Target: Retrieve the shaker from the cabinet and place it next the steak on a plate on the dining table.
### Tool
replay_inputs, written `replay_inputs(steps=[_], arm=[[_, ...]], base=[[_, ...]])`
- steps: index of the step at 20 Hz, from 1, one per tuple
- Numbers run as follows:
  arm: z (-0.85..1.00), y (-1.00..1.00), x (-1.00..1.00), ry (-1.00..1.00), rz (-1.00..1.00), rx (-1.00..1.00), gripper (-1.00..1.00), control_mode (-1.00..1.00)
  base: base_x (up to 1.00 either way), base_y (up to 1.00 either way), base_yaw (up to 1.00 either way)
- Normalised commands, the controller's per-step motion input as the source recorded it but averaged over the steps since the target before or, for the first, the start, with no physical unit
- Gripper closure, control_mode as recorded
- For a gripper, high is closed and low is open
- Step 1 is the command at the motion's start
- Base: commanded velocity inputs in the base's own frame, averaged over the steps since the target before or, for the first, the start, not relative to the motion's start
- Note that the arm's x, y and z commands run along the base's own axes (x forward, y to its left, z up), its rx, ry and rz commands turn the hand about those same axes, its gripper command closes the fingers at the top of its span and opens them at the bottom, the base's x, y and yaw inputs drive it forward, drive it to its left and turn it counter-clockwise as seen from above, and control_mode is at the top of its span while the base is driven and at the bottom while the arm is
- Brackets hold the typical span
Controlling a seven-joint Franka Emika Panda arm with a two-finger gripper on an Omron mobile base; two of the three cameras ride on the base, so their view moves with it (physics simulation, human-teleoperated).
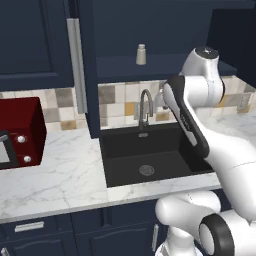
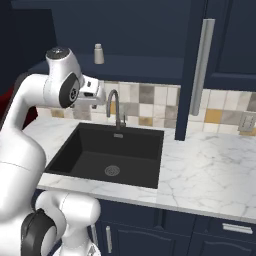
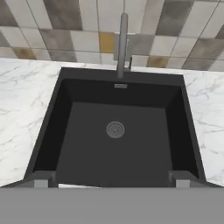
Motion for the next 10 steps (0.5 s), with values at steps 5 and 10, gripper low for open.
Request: replay_inputs(steps=[5,10], arm=[[0.56,0.06,0.0,-0.33,0.0,0.0,-1.0,-1.0],[0.59,0.23,0.0,-0.22,0.0,0.0,-1.0,-1.0]], base=[[0.0,0.0,0.0],[0.0,0.0,0.0]])
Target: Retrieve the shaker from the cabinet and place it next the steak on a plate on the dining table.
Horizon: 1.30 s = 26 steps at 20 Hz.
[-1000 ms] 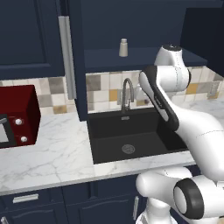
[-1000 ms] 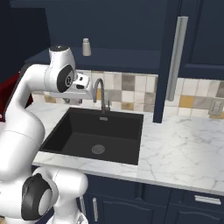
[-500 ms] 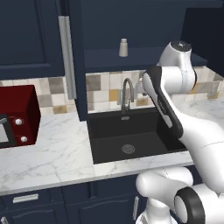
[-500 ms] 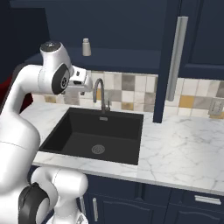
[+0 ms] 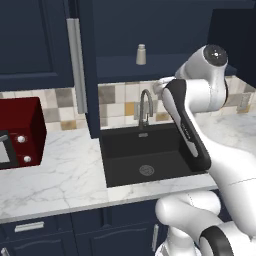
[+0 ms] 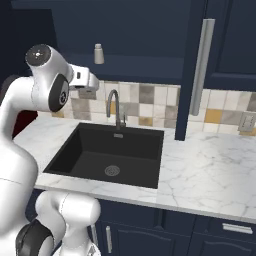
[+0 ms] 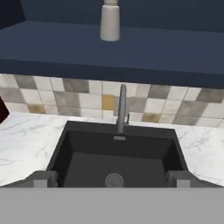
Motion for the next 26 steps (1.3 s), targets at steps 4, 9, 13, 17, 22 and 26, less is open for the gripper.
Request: replay_inputs(steps=[4,9,13,17,22,26], arm=[[0.51,0.23,0.0,-0.12,0.0,0.0,-1.0,-1.0],[0.48,0.09,0.0,-0.06,0.0,0.0,-1.0,-1.0],[0.33,0.0,0.02,-0.06,0.0,0.0,-1.0,-1.0],[0.13,0.0,0.16,0.0,0.0,0.0,-1.0,-1.0],[0.05,0.0,0.37,0.0,0.0,0.01,-1.0,-1.0],[0.1,0.0,0.36,0.0,0.0,0.02,-1.0,-1.0]], base=[[0.0,0.0,0.0],[0.0,0.0,0.0],[0.0,0.0,0.0],[0.0,0.0,0.0],[0.0,0.0,0.0],[0.0,0.0,0.0]])
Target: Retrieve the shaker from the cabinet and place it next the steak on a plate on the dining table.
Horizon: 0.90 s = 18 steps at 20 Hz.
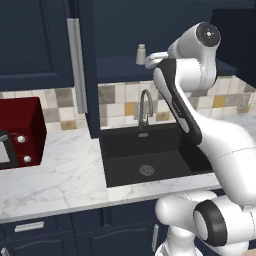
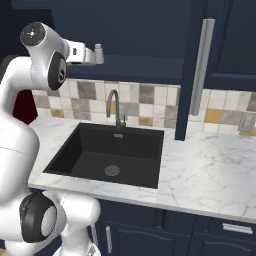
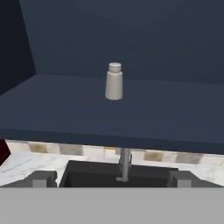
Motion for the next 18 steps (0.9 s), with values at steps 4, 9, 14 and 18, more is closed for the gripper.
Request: replay_inputs(steps=[4,9,14,18], arm=[[0.08,0.0,0.43,0.0,0.0,0.0,-1.0,-1.0],[0.11,0.0,0.28,0.0,0.0,0.0,-1.0,-1.0],[0.07,0.0,0.34,0.01,0.0,0.0,-1.0,-1.0],[0.0,0.0,0.49,0.07,0.0,0.0,-1.0,-1.0]], base=[[0.0,0.0,0.0],[0.0,0.0,0.0],[0.0,0.0,0.0],[0.0,0.0,0.0]])
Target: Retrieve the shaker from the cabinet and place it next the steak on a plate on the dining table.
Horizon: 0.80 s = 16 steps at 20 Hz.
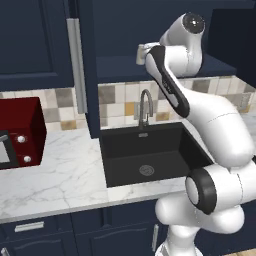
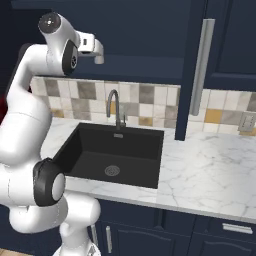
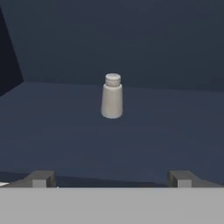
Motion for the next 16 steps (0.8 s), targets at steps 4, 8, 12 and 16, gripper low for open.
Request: replay_inputs(steps=[4,8,12,16], arm=[[0.0,0.0,0.52,0.06,0.0,0.0,-1.0,-1.0],[0.0,0.0,0.51,0.04,0.0,0.0,-1.0,-1.0],[0.0,0.0,0.47,0.01,0.0,0.0,-1.0,-1.0],[0.0,0.0,0.5,0.0,0.0,0.0,-1.0,-1.0]], base=[[0.0,0.0,0.0],[0.0,0.0,0.0],[0.0,0.0,0.0],[0.0,0.0,0.0]])
